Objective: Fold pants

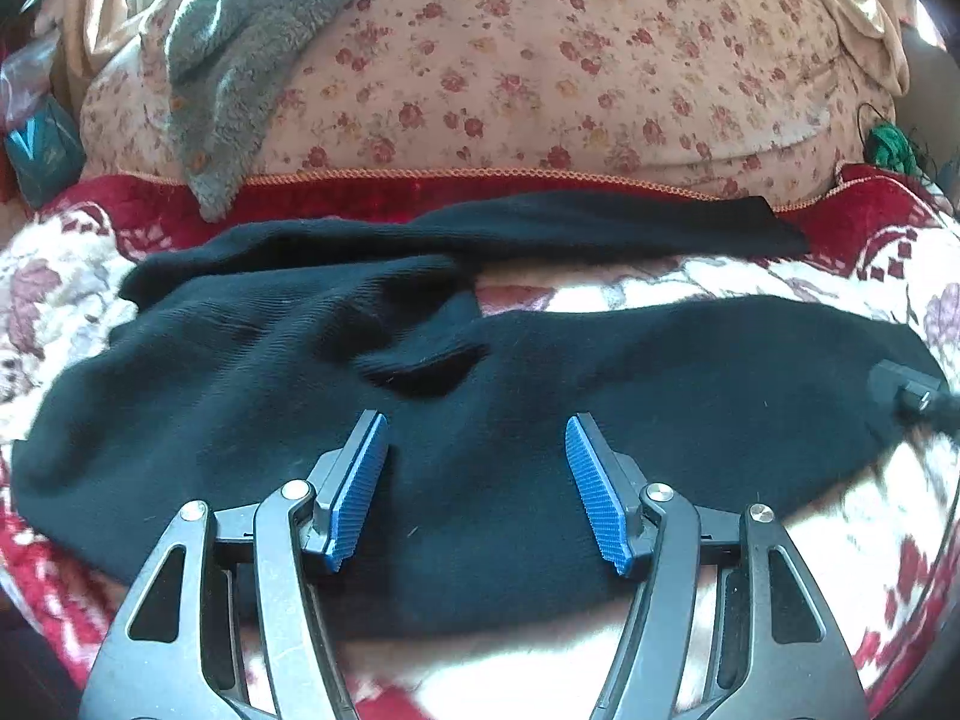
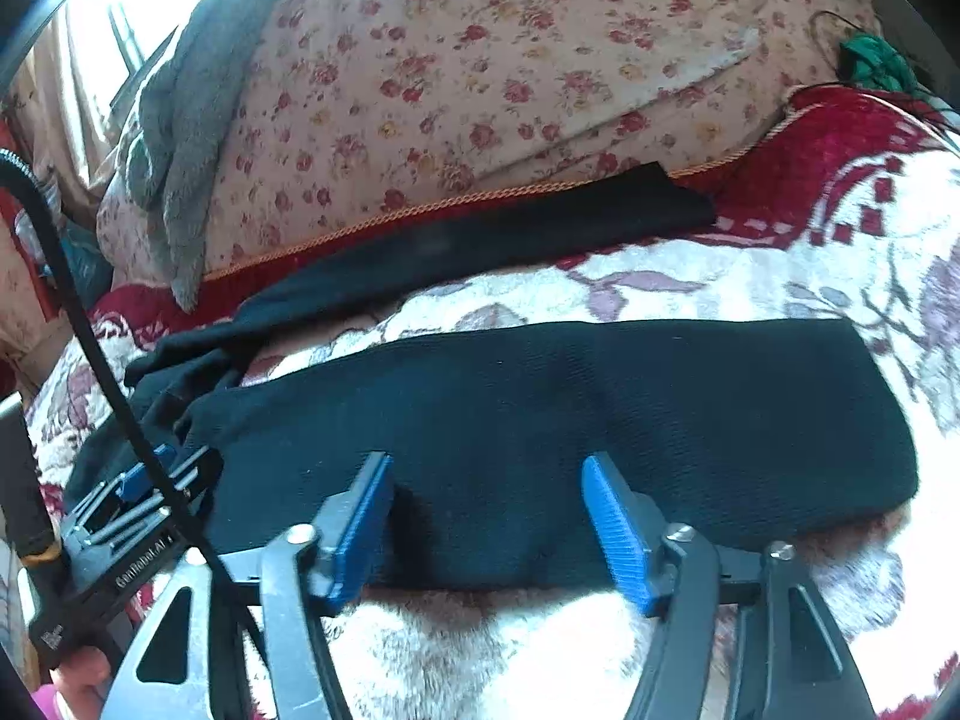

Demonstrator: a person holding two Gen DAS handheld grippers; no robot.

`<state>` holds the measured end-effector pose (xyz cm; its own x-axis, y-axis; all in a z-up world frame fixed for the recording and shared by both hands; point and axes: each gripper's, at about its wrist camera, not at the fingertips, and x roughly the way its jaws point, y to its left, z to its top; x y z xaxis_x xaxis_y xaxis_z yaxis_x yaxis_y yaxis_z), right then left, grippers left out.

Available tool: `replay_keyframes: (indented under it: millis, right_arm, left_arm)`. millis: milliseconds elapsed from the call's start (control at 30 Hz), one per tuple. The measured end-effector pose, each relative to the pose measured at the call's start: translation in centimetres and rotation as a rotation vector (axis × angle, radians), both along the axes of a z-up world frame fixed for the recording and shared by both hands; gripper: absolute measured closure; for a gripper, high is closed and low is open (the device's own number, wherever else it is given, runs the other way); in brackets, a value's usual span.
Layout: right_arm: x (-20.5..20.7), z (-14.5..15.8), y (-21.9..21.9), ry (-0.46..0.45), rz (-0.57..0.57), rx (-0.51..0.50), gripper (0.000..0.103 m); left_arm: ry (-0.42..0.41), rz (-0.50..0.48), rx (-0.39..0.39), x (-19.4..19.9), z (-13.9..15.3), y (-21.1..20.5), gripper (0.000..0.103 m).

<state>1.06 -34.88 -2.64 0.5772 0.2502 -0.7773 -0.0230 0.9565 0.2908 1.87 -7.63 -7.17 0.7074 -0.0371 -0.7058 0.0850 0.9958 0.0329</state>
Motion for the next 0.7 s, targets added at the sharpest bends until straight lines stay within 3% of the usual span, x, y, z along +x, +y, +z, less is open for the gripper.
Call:
replay_keyframes:
  millis: [200, 567, 700]
  right_arm:
    - [-1.8, 2.0, -3.0, -0.010, -0.035, -0.047, 0.042]
    - [-3.5, -0.5, -8.4, 0.113, -0.168, 0.126, 0.042]
    - [-3.3, -1.0, -9.2, 0.116, -0.202, 0.188, 0.042]
  left_arm:
    - [0.023, 0.028, -0.080, -2.0, 1.5, 3.7, 0.041]
    - [0.069, 0.184, -0.144, -5.5, 1.3, 10.5, 0.041]
    - [0.094, 0.225, -0.184, -5.2, 0.4, 11.5, 0.041]
